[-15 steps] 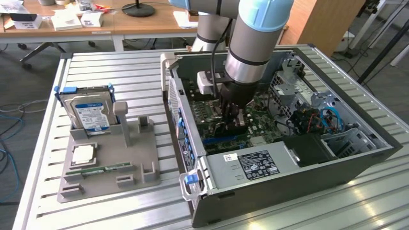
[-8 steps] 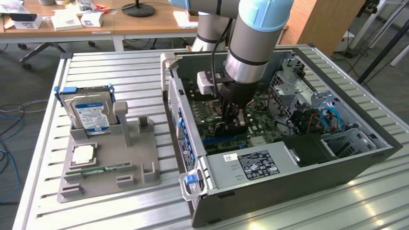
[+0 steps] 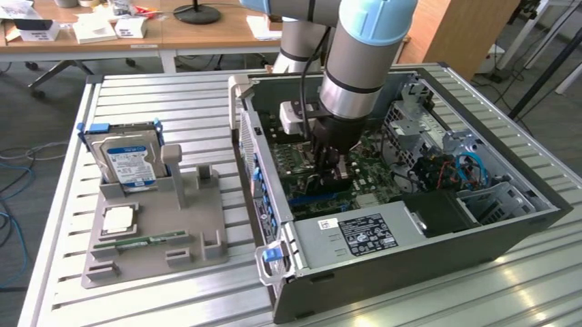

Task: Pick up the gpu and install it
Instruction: 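Insert the gpu into the slot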

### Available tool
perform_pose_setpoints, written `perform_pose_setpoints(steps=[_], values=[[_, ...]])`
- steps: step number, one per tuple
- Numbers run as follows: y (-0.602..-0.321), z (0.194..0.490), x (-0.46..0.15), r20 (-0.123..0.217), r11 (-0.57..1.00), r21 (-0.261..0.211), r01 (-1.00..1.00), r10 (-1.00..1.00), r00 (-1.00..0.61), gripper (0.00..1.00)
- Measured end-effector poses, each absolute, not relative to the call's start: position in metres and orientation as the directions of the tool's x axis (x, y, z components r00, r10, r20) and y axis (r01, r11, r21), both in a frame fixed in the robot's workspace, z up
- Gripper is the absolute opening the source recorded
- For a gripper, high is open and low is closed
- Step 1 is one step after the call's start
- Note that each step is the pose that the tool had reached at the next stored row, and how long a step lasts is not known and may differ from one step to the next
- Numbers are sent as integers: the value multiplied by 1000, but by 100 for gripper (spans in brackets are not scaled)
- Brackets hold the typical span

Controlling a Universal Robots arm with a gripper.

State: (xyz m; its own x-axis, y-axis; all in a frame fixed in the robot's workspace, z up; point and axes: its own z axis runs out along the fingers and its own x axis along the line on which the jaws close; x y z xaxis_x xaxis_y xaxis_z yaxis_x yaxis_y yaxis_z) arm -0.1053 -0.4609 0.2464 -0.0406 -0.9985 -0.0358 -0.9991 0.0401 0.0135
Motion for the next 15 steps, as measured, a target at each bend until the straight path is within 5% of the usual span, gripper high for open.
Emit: perform_pose_setpoints(steps=[2,15], values=[[-461,246,-105,-36,40,13,-999,-999,-40,34],[-461,252,-105,-36,39,14,-999,-999,-40,34]])
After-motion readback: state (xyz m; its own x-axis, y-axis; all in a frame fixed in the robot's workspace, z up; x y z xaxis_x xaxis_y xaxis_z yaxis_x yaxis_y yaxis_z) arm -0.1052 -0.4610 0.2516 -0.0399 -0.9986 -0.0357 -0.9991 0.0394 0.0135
